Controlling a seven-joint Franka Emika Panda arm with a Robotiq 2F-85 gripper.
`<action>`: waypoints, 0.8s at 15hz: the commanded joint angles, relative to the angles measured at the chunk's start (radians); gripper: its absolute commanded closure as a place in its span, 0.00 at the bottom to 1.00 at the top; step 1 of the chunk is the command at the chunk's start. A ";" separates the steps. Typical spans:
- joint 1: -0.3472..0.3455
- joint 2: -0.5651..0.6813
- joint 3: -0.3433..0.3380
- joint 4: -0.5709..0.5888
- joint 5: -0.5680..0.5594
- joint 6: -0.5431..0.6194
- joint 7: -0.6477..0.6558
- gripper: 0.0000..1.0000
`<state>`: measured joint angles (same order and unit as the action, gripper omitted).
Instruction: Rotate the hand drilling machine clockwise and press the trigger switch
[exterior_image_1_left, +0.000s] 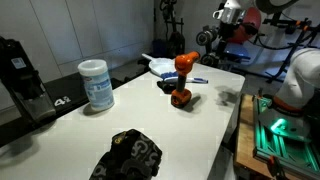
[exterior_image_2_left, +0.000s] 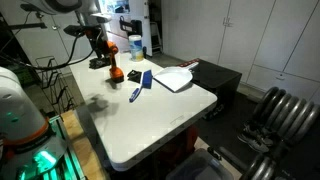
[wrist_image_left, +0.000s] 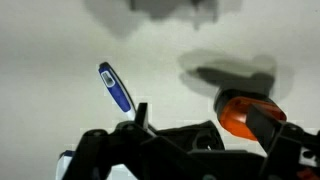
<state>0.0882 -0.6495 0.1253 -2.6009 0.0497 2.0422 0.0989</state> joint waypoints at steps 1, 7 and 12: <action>0.003 0.001 -0.003 0.002 -0.002 -0.003 0.002 0.00; 0.052 -0.037 -0.013 0.067 -0.027 -0.063 -0.145 0.00; 0.056 -0.033 0.002 0.157 0.016 -0.129 -0.094 0.00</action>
<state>0.1428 -0.6829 0.1285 -2.4438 0.0674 1.9140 0.0036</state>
